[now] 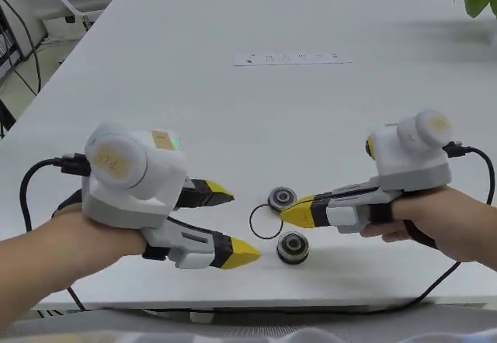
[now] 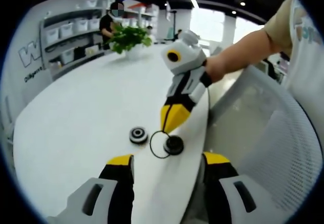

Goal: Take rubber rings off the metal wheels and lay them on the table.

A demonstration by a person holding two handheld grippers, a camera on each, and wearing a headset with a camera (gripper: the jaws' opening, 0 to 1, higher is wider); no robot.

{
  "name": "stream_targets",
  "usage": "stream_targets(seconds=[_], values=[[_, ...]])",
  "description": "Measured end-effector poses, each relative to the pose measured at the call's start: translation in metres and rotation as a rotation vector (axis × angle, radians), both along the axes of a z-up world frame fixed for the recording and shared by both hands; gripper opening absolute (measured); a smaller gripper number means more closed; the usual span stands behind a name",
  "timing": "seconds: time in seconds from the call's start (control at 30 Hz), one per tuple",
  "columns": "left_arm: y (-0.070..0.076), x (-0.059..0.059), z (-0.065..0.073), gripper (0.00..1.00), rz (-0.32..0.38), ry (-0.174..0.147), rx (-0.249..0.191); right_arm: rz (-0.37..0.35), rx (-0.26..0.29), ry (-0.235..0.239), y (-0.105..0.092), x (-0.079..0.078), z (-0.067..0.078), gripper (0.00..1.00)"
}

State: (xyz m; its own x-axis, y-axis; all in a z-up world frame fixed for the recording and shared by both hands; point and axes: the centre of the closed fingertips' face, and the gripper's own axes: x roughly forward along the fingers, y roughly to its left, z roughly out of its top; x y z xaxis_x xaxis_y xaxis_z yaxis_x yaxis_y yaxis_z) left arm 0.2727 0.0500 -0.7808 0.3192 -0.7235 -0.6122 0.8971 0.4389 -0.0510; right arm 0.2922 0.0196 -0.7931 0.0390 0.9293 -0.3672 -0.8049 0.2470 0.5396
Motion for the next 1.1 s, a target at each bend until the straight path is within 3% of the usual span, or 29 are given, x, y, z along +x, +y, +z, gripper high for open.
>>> stream_targets(seconds=[0.47, 1.1], values=[[0.030, 0.006, 0.007, 0.65, 0.094, -0.018, -0.011, -0.023, -0.018, 0.002, 0.012, 0.015, -0.007, 0.00], [0.054, 0.007, 0.006, 0.73, 0.160, -0.013, -0.003, -0.022, -0.086, -0.006, 0.026, 0.024, -0.030, 0.00]])
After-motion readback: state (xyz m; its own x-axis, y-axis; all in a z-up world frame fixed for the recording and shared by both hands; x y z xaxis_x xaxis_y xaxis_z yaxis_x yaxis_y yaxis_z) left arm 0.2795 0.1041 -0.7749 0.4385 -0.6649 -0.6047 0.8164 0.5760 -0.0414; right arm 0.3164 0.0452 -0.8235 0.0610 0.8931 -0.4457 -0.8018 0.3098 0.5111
